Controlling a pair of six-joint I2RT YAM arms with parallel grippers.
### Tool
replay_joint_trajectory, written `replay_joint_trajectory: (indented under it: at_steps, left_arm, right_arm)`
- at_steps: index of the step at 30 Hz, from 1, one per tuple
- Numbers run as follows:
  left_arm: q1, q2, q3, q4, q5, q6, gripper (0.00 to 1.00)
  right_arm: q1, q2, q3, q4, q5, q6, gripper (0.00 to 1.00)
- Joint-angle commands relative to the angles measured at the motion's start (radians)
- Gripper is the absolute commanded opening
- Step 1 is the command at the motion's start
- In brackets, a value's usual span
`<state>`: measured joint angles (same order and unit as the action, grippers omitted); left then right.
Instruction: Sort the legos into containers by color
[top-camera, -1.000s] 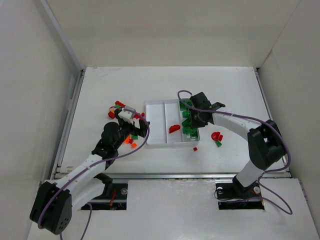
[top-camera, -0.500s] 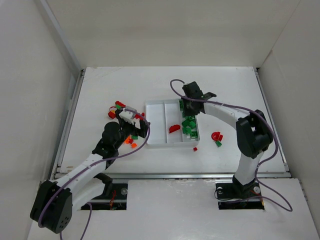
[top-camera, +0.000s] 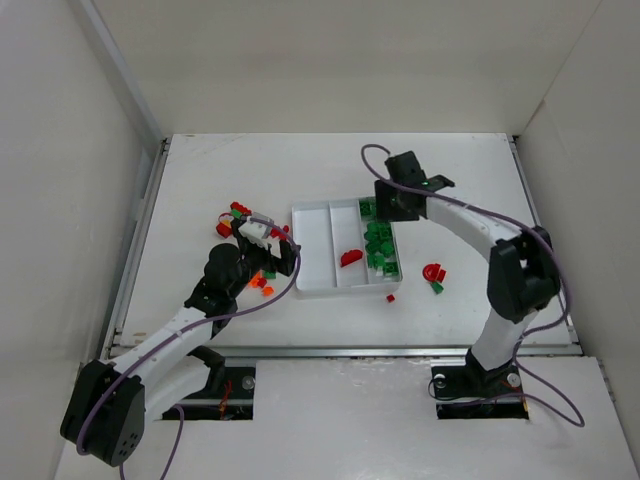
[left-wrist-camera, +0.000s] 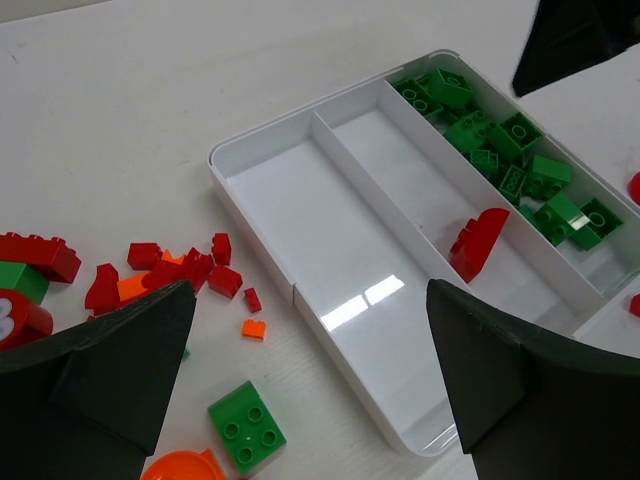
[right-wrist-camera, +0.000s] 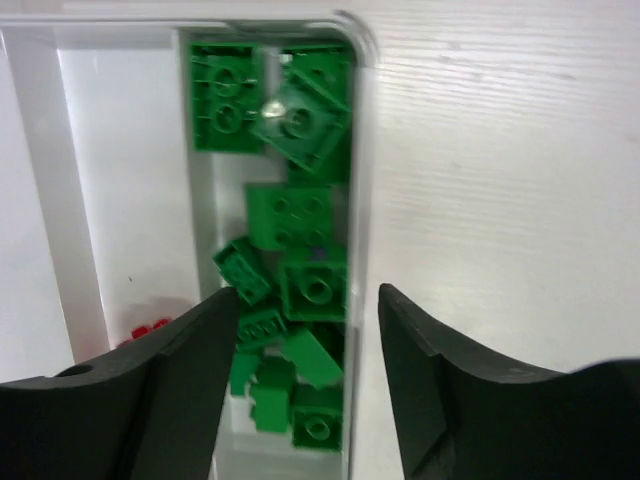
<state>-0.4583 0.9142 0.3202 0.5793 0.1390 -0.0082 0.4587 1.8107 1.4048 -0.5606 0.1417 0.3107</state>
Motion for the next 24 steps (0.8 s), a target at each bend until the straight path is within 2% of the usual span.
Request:
replay_joint_trajectory:
  at_steps: [1,4,5,8,10,14,19,24]
  left_arm:
    - [-0.005,-0.024,0.016,0.039,0.016,0.004,1.0]
    - [-0.005,-0.024,0.016,0.039,0.007,0.004,1.0]
    - [-0.005,-0.024,0.016,0.039,0.007,0.004,1.0]
    - [-0.005,-0.015,0.016,0.039,0.007,0.004,1.0]
    - [-0.005,-0.015,0.016,0.039,0.007,0.004,1.0]
    - [-0.005,-0.015,0.016,0.039,0.007,0.004,1.0]
    - [-0.005,-0.024,0.016,0.039,0.007,0.004,1.0]
    - [-0.005,-0.034,0.007,0.048,-0.003,0.004,1.0]
  right_arm:
    - [-0.07,-0.198,-0.035,-0.076,0.033,0.025,0.64]
    - [-0.155,-0.298,-0.142,-0.174,0.0,0.034,0.7]
    - [-0.187,-0.312,-0.173,-0.229,-0.013,0.034,0.74]
    - [-0.206,-0.346,-0.308,-0.289,-0.045,0.044,0.83]
    - [-0.206,-0.379,-0.381,-0.298,-0.045,0.074,0.85]
    - [-0.206,-0.399,-0.406,-0.32,-0.036,0.087,0.85]
    - [-0.215,-0.25,-0.362,-0.367,-0.079,0.003,0.85]
    - [-0.215,-0.185,-0.362,-0.367,-0.129,-0.021,0.81]
